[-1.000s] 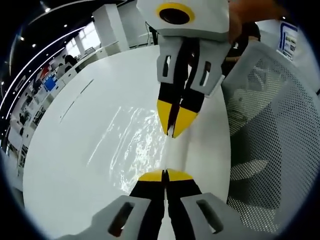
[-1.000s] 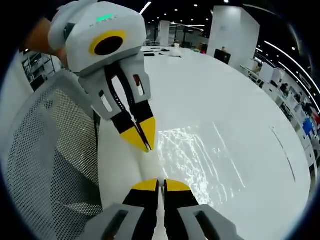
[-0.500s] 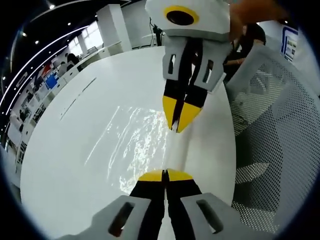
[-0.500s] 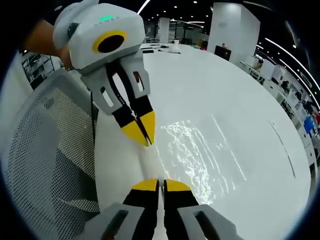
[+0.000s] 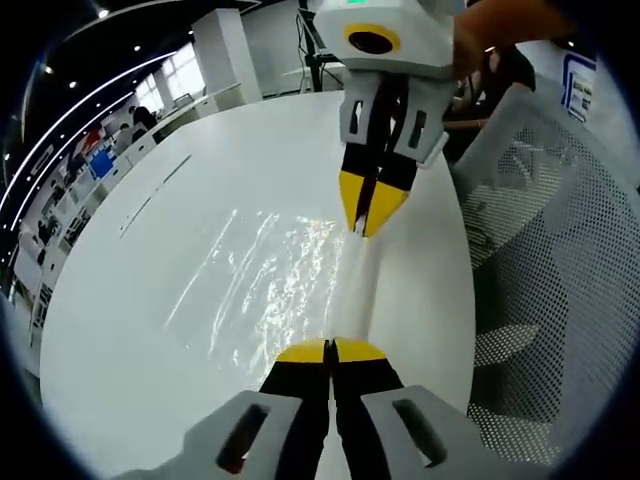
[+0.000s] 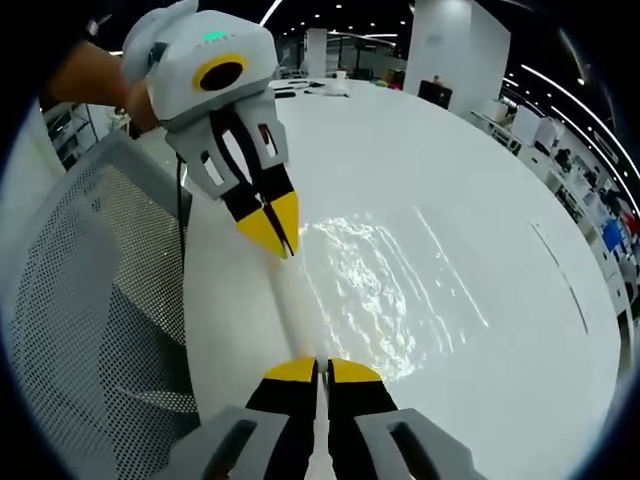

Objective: Open the resealable bag by pulling the two sides of the seal apart until the entire bag opening is separated and visibly accessible.

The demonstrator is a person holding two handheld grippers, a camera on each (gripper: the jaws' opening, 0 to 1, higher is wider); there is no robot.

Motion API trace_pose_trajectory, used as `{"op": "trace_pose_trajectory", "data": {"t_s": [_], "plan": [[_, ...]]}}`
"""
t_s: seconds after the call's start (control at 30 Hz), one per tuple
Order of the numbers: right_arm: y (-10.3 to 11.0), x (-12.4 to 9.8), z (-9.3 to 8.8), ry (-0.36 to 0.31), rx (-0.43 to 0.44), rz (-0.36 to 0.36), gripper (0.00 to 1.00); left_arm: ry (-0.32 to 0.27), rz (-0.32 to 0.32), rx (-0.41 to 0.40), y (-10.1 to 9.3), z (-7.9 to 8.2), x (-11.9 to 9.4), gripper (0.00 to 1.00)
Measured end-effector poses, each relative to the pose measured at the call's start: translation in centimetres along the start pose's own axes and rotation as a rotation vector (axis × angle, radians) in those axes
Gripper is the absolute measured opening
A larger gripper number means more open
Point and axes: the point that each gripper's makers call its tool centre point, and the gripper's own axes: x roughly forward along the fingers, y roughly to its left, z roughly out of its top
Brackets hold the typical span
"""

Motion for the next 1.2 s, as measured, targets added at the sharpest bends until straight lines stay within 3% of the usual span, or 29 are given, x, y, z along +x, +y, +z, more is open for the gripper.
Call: {"op": "trace_pose_trajectory", "data": {"t_s": [0.57, 0.8, 1.0, 1.2], "plan": [[-0.3, -0.3, -1.5, 0.04, 0.013, -0.016, 0.0, -0.014, -0.01, -0.013, 0.2, -0.1, 0.1, 0.0], [-0.2, -0.7, -1.6, 0.034, -0.001, -0.009, 0.0, -0.016, -0.023, 0.037, -0.2, 0.0, 0.3, 0.0], [-0.3, -0.9, -1.7, 0.03, -0.016, -0.004, 0.0, -0.006, -0.011, 0.032, 0.2, -0.2, 0.6, 0.13], [0.1, -1.1, -1.4, 0.021, -0.029, 0.013, 0.0, -0.006, -0.016, 0.037, 0.1, -0.2, 0.5, 0.05]]}}
